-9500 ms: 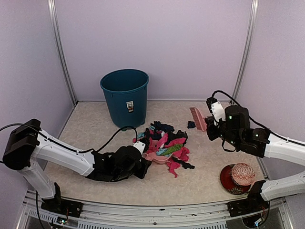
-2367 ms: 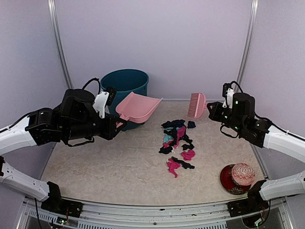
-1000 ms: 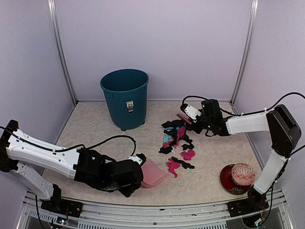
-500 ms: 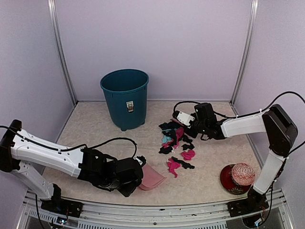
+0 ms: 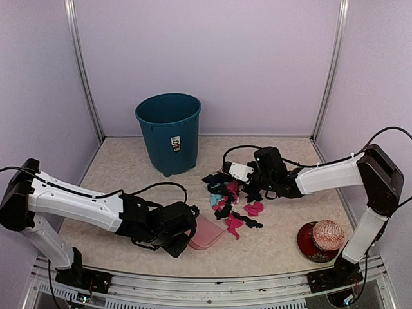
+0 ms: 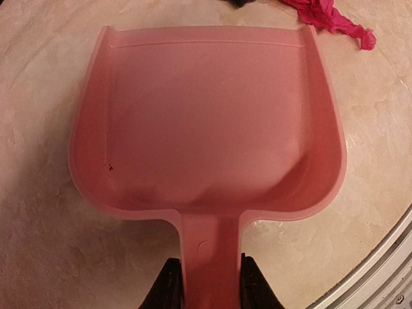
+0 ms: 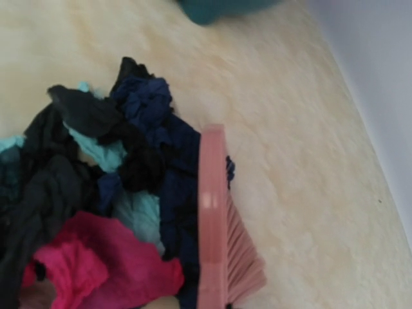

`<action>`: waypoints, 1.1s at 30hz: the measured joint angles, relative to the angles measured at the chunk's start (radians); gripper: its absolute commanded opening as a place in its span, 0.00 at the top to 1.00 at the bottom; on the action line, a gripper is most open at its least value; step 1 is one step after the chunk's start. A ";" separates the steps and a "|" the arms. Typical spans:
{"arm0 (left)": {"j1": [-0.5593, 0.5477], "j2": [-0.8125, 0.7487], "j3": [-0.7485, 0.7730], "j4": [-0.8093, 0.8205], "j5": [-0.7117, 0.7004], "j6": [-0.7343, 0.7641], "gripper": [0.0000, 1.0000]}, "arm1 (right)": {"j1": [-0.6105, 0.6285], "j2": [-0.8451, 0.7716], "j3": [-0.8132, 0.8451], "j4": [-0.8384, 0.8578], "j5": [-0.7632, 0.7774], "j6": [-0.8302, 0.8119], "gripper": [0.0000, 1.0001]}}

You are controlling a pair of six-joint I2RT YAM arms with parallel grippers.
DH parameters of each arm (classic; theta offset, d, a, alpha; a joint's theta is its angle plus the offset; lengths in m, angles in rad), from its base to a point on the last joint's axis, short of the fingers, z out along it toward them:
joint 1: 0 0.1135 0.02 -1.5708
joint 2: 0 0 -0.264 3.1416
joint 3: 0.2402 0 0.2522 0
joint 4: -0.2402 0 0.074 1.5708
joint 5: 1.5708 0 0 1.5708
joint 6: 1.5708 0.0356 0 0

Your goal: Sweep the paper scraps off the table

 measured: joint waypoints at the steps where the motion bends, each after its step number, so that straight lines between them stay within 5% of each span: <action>1: 0.009 0.006 0.000 0.008 0.003 0.004 1.00 | 0.009 -0.006 -0.006 -0.002 0.000 0.002 1.00; 33: 0.099 0.111 -0.032 0.281 -0.006 0.003 1.00 | 0.269 -0.307 -0.101 -0.245 -0.027 0.179 1.00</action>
